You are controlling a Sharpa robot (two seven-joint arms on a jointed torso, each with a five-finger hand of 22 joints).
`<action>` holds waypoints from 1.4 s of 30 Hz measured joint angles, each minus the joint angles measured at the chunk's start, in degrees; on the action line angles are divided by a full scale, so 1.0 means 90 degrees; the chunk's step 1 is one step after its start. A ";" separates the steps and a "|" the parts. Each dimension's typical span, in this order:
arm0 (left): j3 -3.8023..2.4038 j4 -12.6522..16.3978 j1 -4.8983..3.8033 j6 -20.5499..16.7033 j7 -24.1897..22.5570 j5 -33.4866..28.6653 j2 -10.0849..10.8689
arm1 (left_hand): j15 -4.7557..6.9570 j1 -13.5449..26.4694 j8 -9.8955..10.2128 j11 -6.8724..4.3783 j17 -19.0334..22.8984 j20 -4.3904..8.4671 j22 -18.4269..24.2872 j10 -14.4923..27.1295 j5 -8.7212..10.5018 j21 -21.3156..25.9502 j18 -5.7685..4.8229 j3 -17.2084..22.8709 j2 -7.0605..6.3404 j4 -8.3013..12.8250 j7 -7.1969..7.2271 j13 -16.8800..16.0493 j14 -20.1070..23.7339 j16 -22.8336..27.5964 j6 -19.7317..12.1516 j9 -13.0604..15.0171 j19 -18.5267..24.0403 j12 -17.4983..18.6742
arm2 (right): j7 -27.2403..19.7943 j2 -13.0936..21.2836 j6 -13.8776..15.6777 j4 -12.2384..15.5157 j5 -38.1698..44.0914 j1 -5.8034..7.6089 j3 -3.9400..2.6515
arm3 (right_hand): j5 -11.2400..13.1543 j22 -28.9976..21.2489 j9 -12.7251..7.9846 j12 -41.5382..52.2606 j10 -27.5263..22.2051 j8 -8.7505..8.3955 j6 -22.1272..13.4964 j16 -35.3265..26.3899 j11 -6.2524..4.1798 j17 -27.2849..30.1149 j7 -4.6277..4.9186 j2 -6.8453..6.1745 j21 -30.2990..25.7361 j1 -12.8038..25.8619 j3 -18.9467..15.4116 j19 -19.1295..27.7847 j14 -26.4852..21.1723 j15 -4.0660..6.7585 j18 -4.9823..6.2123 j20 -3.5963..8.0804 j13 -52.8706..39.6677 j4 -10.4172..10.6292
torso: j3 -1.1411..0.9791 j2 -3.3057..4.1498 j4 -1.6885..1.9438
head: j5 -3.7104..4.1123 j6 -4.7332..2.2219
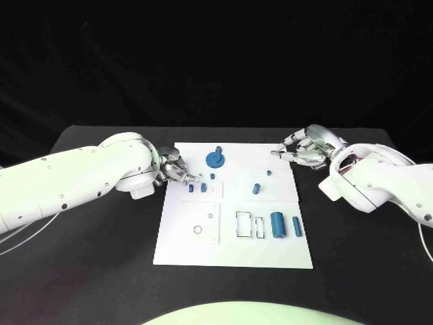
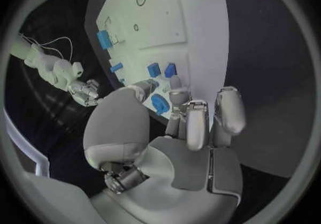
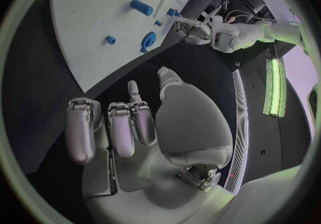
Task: Assemble the parts on the task board
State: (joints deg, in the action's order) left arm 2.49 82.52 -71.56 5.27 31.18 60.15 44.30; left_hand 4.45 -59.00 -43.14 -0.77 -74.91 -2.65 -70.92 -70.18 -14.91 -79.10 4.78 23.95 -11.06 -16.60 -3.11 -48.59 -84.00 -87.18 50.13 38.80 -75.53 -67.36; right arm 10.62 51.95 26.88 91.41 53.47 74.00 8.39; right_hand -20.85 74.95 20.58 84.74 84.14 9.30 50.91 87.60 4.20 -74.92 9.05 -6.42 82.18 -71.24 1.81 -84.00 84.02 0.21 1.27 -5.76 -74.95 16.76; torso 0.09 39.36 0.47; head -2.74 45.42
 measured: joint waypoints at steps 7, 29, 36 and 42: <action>-0.0071 0.0131 -0.0010 -0.0328 -0.0389 -0.0196 0.0079 | -0.0298 -0.0539 0.0110 0.0276 0.0260 -0.0164 0.1149 0.1289 -0.0020 0.0807 0.0222 0.0000 -0.0021 0.0000 -0.0293 0.1278 0.0131 0.0674 -0.0651 -0.0093 0.1054 0.0817 | -0.0002 -0.0003 0.0003 -0.0003 0.0000 -0.0009 0.0000 | 0.0000 0.0000 -0.0001 0.0000 0.0000 0.0000 0.0000 0.0000 0.0000 0.0000 0.0000 0.0026 0.0000 0.0026 0.0000 0.0000 0.0000 0.0000 0.0000 0.0000 0.0000 0.0000 | -0.0005 -0.0003 -0.0001 | 0.0016 -0.0022; 0.0060 0.0111 0.0314 -0.2241 -0.2837 0.0829 -0.0220 | -0.0939 -0.2981 0.0949 0.0971 0.4144 -0.0794 0.2965 0.3349 0.0014 0.2479 0.0515 0.0198 -0.0450 0.0230 -0.0756 0.3585 0.3081 0.3023 -0.1667 -0.1988 0.2923 0.2787 | 0.0012 -0.0007 0.0114 -0.0033 0.0017 -0.0027 0.0001 | -0.0138 -0.0002 0.0017 -0.0024 0.0000 0.0052 0.0000 0.0000 0.0000 0.0002 0.0000 0.0161 -0.0052 -0.0109 0.0055 0.0000 0.0000 0.0000 0.0000 0.0000 0.0002 -0.0055 | -0.0007 -0.0005 -0.0001 | 0.0098 -0.0143; 0.0107 -0.0196 0.0365 -0.2196 -0.2949 0.1516 -0.0404 | -0.0856 -0.3056 0.1127 0.0878 0.4152 -0.0723 0.2725 0.3018 0.0014 0.2190 0.0514 0.0411 -0.0526 0.0317 -0.0710 0.3822 0.2796 0.2609 -0.1147 -0.2314 0.2739 0.2787 | 0.0012 -0.0029 0.0143 -0.0032 0.0048 -0.0033 0.0001 | -0.0138 -0.0003 0.0017 -0.0024 0.0000 0.0052 0.0000 0.0000 0.0000 0.0002 0.0000 0.0131 -0.0052 -0.0139 0.0055 0.0000 0.0000 0.0000 0.0000 0.0000 0.0002 -0.0055 | -0.0008 -0.0002 -0.0002 | 0.0049 -0.0178; 0.0126 -0.0485 0.0419 -0.2027 -0.3022 0.1930 -0.0594 | -0.0836 -0.2983 0.1333 0.0849 0.4162 -0.0707 0.2604 0.2959 0.0014 0.2114 0.0503 0.0459 -0.0611 0.0334 -0.0665 0.3952 0.2757 0.2460 -0.1062 -0.2447 0.2725 0.2863 | 0.0012 -0.0040 0.0157 -0.0027 0.0112 -0.0041 0.0001 | -0.0138 -0.0003 0.0017 -0.0024 0.0000 0.0051 0.0000 0.0000 0.0000 0.0002 0.0000 0.0132 -0.0052 -0.0138 0.0055 0.0000 0.0000 0.0000 -0.0001 0.0000 0.0003 -0.0055 | -0.0009 0.0002 -0.0004 | 0.0050 -0.0186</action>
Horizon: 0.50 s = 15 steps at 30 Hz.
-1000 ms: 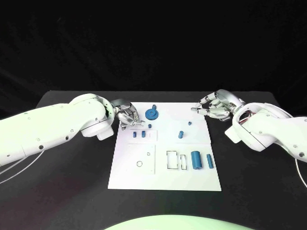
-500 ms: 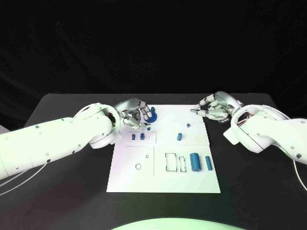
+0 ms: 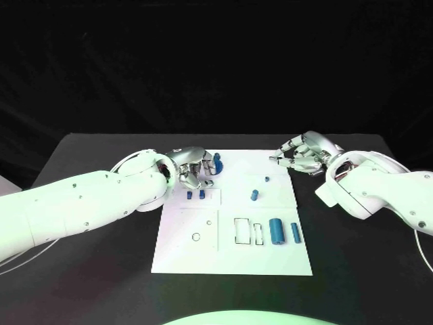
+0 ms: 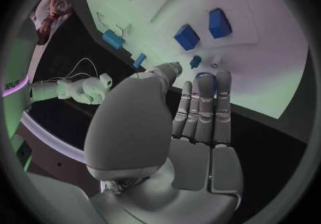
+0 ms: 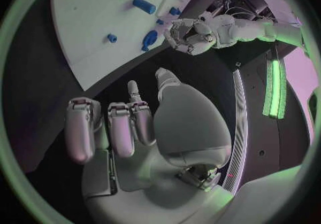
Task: Assemble the parts on the task board
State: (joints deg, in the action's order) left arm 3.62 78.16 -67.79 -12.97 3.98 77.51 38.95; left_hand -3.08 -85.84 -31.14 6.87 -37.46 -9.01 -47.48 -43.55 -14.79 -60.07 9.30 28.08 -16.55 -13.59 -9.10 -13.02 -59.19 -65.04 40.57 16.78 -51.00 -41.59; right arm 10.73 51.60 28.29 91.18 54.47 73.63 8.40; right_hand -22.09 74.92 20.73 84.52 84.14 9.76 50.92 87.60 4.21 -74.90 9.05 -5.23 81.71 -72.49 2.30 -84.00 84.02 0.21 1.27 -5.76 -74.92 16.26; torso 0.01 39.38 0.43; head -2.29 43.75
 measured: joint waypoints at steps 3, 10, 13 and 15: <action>0.0000 -0.0142 0.0002 0.0071 -0.0019 0.0110 -0.0091 | 0.0000 0.0006 0.0045 0.0000 0.0005 -0.0013 -0.0053 0.0000 0.0000 -0.0061 0.0000 -0.0003 -0.0006 0.0003 0.0000 0.0033 0.0000 -0.0022 0.0000 -0.0026 -0.0039 0.0022 | 0.0000 -0.0006 0.0003 0.0001 0.0023 0.0000 0.0000 | 0.0000 0.0000 0.0000 0.0000 0.0000 0.0000 0.0000 0.0000 0.0000 0.0000 0.0000 0.0000 0.0000 0.0000 0.0000 0.0000 0.0000 0.0000 0.0000 0.0000 0.0000 0.0000 | 0.0004 0.0001 0.0003 | 0.0002 0.0007; 0.0003 -0.0371 0.0005 0.0255 -0.0028 0.0263 -0.0261 | -0.0023 0.0007 0.0099 0.0024 0.0013 -0.0012 -0.0176 0.0025 0.0000 -0.0152 -0.0001 -0.0020 -0.0005 0.0020 0.0024 0.0083 -0.0023 -0.0108 0.0028 -0.0066 -0.0141 0.0072 | 0.0000 -0.0013 0.0005 0.0006 0.0057 0.0000 0.0000 | -0.0014 -0.0001 -0.0001 0.0000 0.0000 0.0000 0.0000 0.0000 0.0000 0.0000 0.0000 0.0012 0.0000 -0.0010 0.0000 0.0000 0.0000 0.0000 0.0000 0.0000 0.0000 0.0000 | 0.0001 0.0007 -0.0005 | 0.0018 0.0024; 0.0007 -0.0437 0.0005 0.0355 -0.0028 0.0303 -0.0309 | -0.0026 0.0032 0.0163 0.0045 -0.0184 -0.0027 -0.0264 -0.0001 0.0032 -0.0238 -0.0001 -0.0037 0.0020 0.0036 0.0041 0.0117 -0.0228 -0.0336 0.0162 -0.0097 -0.0186 0.0072 | 0.0000 -0.0014 0.0006 0.0007 0.0066 -0.0001 0.0000 | -0.0026 -0.0001 -0.0001 0.0000 0.0000 -0.0001 0.0000 0.0000 0.0000 -0.0002 0.0000 0.0026 0.0000 -0.0024 0.0000 0.0000 0.0000 0.0000 0.0000 0.0000 0.0000 0.0000 | 0.0001 0.0010 -0.0005 | 0.0035 0.0034; 0.0011 -0.0469 0.0005 0.0415 -0.0024 0.0323 -0.0337 | -0.0023 0.0032 0.0171 0.0010 -0.0264 -0.0012 -0.0298 -0.0036 0.0032 -0.0248 0.0000 -0.0036 0.0020 0.0037 0.0040 0.0127 -0.0273 -0.0421 0.0192 -0.0106 -0.0217 0.0072 | 0.0000 -0.0014 0.0006 0.0009 0.0070 -0.0002 0.0000 | -0.0026 -0.0001 -0.0001 0.0000 0.0000 -0.0001 0.0000 0.0000 0.0000 -0.0005 0.0000 0.0026 0.0000 -0.0024 0.0000 0.0000 0.0000 0.0000 0.0000 0.0000 0.0001 0.0000 | 0.0001 0.0010 -0.0004 | 0.0044 0.0041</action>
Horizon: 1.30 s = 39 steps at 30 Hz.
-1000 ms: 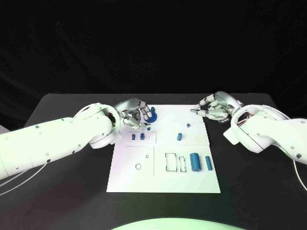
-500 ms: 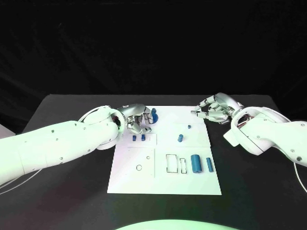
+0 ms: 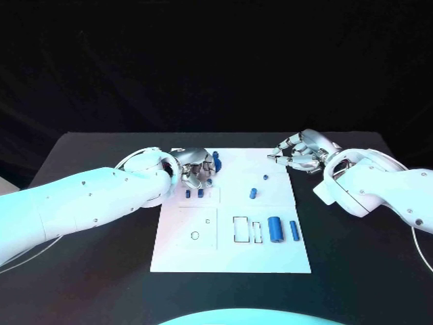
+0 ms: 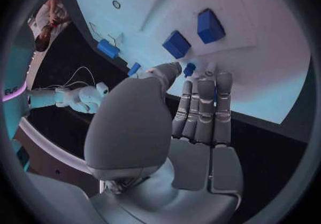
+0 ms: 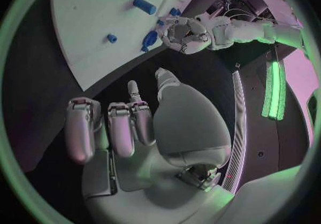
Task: Assemble the parts on the task board
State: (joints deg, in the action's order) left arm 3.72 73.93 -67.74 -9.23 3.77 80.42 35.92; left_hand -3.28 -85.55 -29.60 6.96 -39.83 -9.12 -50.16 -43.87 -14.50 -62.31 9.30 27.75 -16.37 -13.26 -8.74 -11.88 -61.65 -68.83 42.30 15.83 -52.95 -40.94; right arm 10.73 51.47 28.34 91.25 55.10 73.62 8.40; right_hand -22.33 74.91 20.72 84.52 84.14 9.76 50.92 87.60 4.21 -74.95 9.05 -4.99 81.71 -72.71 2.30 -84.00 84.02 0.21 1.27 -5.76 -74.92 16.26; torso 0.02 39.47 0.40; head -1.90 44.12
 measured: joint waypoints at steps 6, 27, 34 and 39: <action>0.0036 -0.0113 0.0000 0.0156 0.0014 0.0040 -0.0093 | 0.0084 0.0000 0.0074 -0.0091 -0.0739 0.0050 -0.0316 -0.0341 0.0000 -0.0280 -0.0001 0.0143 0.0000 0.0142 0.0018 0.0019 -0.0534 -0.0605 0.0344 -0.0036 -0.0245 -0.0055 | 0.0000 -0.0004 0.0001 0.0005 0.0007 0.0000 0.0000 | 0.0000 0.0000 0.0005 0.0000 0.0000 0.0000 0.0000 0.0000 0.0000 0.0000 0.0000 0.0000 0.0000 0.0000 0.0019 0.0000 0.0000 0.0000 0.0000 0.0000 0.0000 0.0019 | 0.0002 -0.0001 0.0009 | 0.0012 0.0019; 0.0044 -0.0236 -0.0010 0.0208 0.0053 0.0099 -0.0200 | 0.0273 -0.0230 0.0384 -0.0251 -0.1417 0.0216 -0.0998 -0.0932 0.0039 -0.0915 -0.0003 0.0843 0.0280 0.0771 0.0033 0.0121 -0.1069 -0.1128 0.0850 -0.0042 -0.0717 0.0063 | 0.0004 -0.0011 0.0001 0.0002 0.0017 0.0000 0.0000 | 0.0001 0.0004 0.0004 0.0000 0.0000 -0.0001 0.0000 0.0000 0.0000 0.0002 0.0000 -0.0018 0.0000 -0.0018 0.0018 0.0000 0.0000 0.0000 0.0000 0.0000 0.0001 0.0018 | -0.0001 -0.0012 0.0007 | 0.0020 0.0031; 0.0048 -0.0238 -0.0007 0.0206 0.0066 0.0115 -0.0207 | 0.0296 -0.0159 0.0428 -0.0306 -0.1661 0.0250 -0.1172 -0.1147 0.0044 -0.1089 -0.0096 0.0956 0.0367 0.0957 0.0055 0.0123 -0.1296 -0.1281 0.1091 -0.0023 -0.0751 0.0099 | 0.0004 -0.0017 0.0001 0.0001 0.0018 0.0000 0.0000 | 0.0001 0.0004 0.0004 0.0000 0.0000 -0.0001 0.0000 0.0000 0.0000 0.0002 0.0000 -0.0025 0.0000 -0.0024 0.0018 0.0000 0.0000 0.0000 0.0000 0.0000 0.0001 0.0019 | -0.0004 -0.0015 0.0007 | 0.0015 0.0024; 0.0055 -0.0214 0.0000 0.0154 0.0055 0.0101 -0.0199 | 0.0318 -0.0054 0.0469 -0.0319 -0.1866 0.0270 -0.1288 -0.1227 0.0044 -0.1152 -0.0106 0.0957 0.0409 0.1010 0.0064 0.0118 -0.1411 -0.1343 0.1208 0.0017 -0.0843 0.0169 | 0.0004 -0.0019 0.0001 0.0000 0.0019 0.0000 0.0000 | 0.0001 0.0004 0.0003 0.0000 0.0000 -0.0001 0.0000 0.0000 0.0000 0.0003 0.0000 -0.0024 0.0000 -0.0024 0.0018 0.0000 0.0000 0.0000 0.0000 0.0000 0.0001 0.0019 | -0.0004 -0.0015 0.0008 | 0.0010 0.0014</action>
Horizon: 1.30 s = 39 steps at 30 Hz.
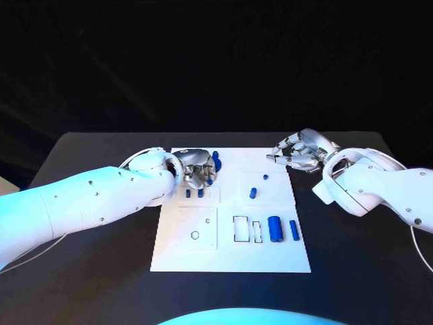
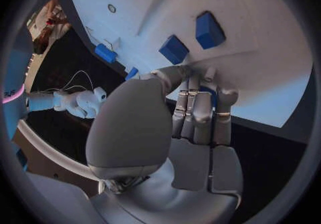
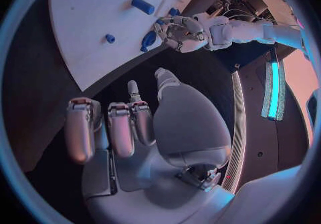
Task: Assemble the parts on the task board
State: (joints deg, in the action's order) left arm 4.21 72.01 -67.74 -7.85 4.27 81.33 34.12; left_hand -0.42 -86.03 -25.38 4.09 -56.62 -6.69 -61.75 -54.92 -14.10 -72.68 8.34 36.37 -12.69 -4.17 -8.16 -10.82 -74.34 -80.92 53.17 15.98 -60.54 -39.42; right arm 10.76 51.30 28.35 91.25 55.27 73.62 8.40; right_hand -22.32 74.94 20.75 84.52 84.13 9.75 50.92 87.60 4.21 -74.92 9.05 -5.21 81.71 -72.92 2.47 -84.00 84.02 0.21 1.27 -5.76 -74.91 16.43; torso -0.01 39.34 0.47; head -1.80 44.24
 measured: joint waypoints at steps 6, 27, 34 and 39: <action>-0.0040 0.0080 0.0003 -0.0139 -0.0007 -0.0084 0.0021 | -0.0001 0.0148 0.0049 0.0001 -0.0077 0.0003 -0.0056 -0.0068 0.0000 -0.0051 0.0000 0.0017 -0.0015 0.0017 0.0001 0.0017 -0.0090 -0.0048 0.0072 0.0042 -0.0067 0.0101 | 0.0000 0.0001 0.0000 -0.0004 0.0001 0.0000 0.0000 | 0.0000 0.0000 0.0000 0.0000 0.0000 0.0000 0.0000 0.0000 0.0000 0.0000 0.0000 0.0000 0.0000 0.0000 0.0000 0.0000 0.0000 0.0000 0.0000 0.0000 0.0000 0.0000 | 0.0002 0.0000 0.0002 | 0.0004 -0.0012; -0.0264 0.0519 -0.0037 -0.0163 0.0100 -0.0784 0.0627 | -0.0001 0.0450 0.0124 0.0000 -0.0084 0.0002 -0.0047 -0.0158 0.0000 -0.0051 0.0001 0.0017 -0.0085 0.0017 0.0030 0.0054 -0.0135 -0.0048 0.0149 0.0097 -0.0112 0.0293 | 0.0000 0.0031 0.0000 -0.0006 0.0003 -0.0001 0.0000 | 0.0000 -0.0002 0.0006 0.0000 0.0000 0.0028 0.0000 0.0000 0.0000 0.0001 0.0000 0.0000 0.0000 0.0000 0.0000 0.0000 0.0000 0.0000 0.0000 0.0000 0.0001 0.0000 | -0.0002 -0.0008 0.0009 | -0.0007 0.0000; -0.0267 0.0492 -0.0040 -0.0091 0.0162 -0.0778 0.0710 | -0.0001 0.0450 0.0127 0.0000 -0.0080 0.0003 -0.0042 -0.0158 0.0000 -0.0051 0.0002 0.0017 -0.0085 0.0017 0.0043 0.0053 -0.0134 -0.0048 0.0160 0.0102 -0.0112 0.0322 | 0.0000 0.0031 0.0000 -0.0008 0.0003 -0.0002 0.0000 | 0.0000 -0.0003 0.0006 0.0000 0.0000 0.0027 0.0000 0.0000 0.0000 0.0002 0.0000 0.0000 0.0000 0.0000 0.0000 0.0000 0.0000 0.0000 0.0000 0.0000 0.0001 0.0000 | 0.0000 -0.0005 0.0012 | -0.0023 0.0009; -0.0267 0.0489 -0.0040 -0.0016 0.0197 -0.0768 0.0758 | -0.0001 0.0450 0.0149 -0.0023 -0.0080 0.0003 -0.0040 -0.0181 0.0000 -0.0051 0.0002 0.0017 -0.0085 0.0017 0.0054 0.0059 -0.0134 -0.0048 0.0171 0.0107 -0.0112 0.0332 | 0.0000 0.0029 0.0000 -0.0010 0.0004 -0.0006 0.0000 | 0.0000 -0.0003 0.0006 0.0000 0.0000 0.0027 0.0000 0.0000 0.0000 0.0002 0.0000 0.0000 0.0000 0.0000 0.0000 0.0000 0.0000 0.0000 -0.0001 0.0000 0.0001 0.0000 | 0.0002 -0.0004 0.0005 | -0.0033 0.0016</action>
State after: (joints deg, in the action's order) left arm 1.81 76.41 -68.10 -7.99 6.04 74.42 40.94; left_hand -0.42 -81.99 -24.04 3.89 -57.34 -6.67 -62.10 -56.54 -14.10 -73.14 8.36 36.52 -13.46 -4.01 -7.67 -10.29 -75.55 -81.35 54.70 16.94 -61.55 -36.43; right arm 10.76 51.56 28.35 91.17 55.30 73.56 8.40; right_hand -22.31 74.91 20.80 84.52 84.13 9.99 50.92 87.60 4.21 -74.91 9.05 -5.21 81.71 -72.92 2.46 -84.00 84.02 0.21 1.26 -5.76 -74.90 16.43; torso 0.01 39.30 0.52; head -2.10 44.39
